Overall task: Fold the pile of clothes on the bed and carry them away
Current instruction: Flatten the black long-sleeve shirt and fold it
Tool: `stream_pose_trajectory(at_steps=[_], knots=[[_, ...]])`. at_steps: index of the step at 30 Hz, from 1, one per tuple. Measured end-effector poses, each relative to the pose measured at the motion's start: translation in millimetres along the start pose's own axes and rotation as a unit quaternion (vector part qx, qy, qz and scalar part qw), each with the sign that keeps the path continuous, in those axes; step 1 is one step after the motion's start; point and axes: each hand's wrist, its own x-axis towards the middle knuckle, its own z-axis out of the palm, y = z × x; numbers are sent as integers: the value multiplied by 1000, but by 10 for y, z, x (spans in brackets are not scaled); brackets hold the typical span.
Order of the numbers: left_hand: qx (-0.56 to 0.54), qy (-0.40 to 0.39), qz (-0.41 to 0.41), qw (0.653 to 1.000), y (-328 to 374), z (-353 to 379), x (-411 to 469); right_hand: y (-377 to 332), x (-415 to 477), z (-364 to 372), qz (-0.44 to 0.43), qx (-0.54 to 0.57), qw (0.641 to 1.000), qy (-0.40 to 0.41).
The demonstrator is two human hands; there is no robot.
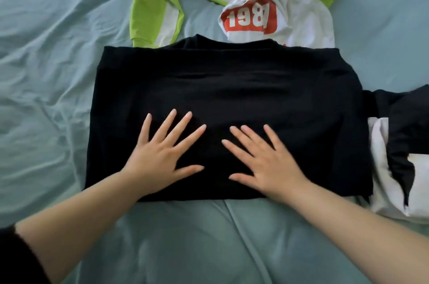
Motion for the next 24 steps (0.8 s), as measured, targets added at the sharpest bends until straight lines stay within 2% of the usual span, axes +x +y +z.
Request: stream_pose_trajectory(at_steps=[2, 4, 6, 8, 10, 11, 12, 13, 14, 15, 16, 17, 18, 19, 21, 22, 24], knots=[[36, -19, 13, 999, -221, 73, -132, 249, -195, 76, 65, -19, 998, -20], [35, -21, -52, 998, -396, 98, -225, 408, -295, 73, 137, -25, 990, -37], [13, -23, -134, 991, -436, 91, -351, 338, -316, 30, 171, -11, 984, -44], [-71, -16, -227, 971, -416, 70, -514, 63, -322, -81, 224, 92, 970, -21], [-231, 35, -325, 916, -362, 18, -682, -297, -401, -259, 270, 266, 924, 43], [-314, 75, -373, 870, -342, 6, -751, -523, -469, -344, 296, 365, 879, 82], [-384, 105, -413, 819, -326, -3, -798, -771, -525, -435, 336, 479, 805, 94], [-436, 119, -442, 775, -319, -8, -820, -997, -546, -512, 393, 591, 702, 63], [-472, 115, -463, 741, -325, -15, -815, -1177, -545, -546, 451, 679, 580, 4], [-490, 102, -480, 720, -343, -31, -780, -1308, -534, -545, 487, 743, 457, -45], [-497, 94, -496, 705, -388, -54, -719, -1389, -506, -524, 505, 784, 352, -75], [-504, 94, -509, 692, -452, -87, -643, -1423, -458, -491, 508, 814, 267, -83], [-517, 99, -512, 679, -523, -128, -554, -1438, -399, -467, 504, 836, 203, -69], [-538, 104, -504, 668, -591, -162, -456, -1442, -327, -447, 501, 850, 155, -38], [-586, 106, -476, 648, -700, -190, -283, -1459, -154, -406, 499, 861, 98, 34], [-599, 100, -466, 643, -729, -192, -220, -1482, -66, -389, 495, 863, 82, 61], [-590, 91, -449, 665, -741, -169, -170, -1550, 82, -354, 491, 863, 73, 95]])
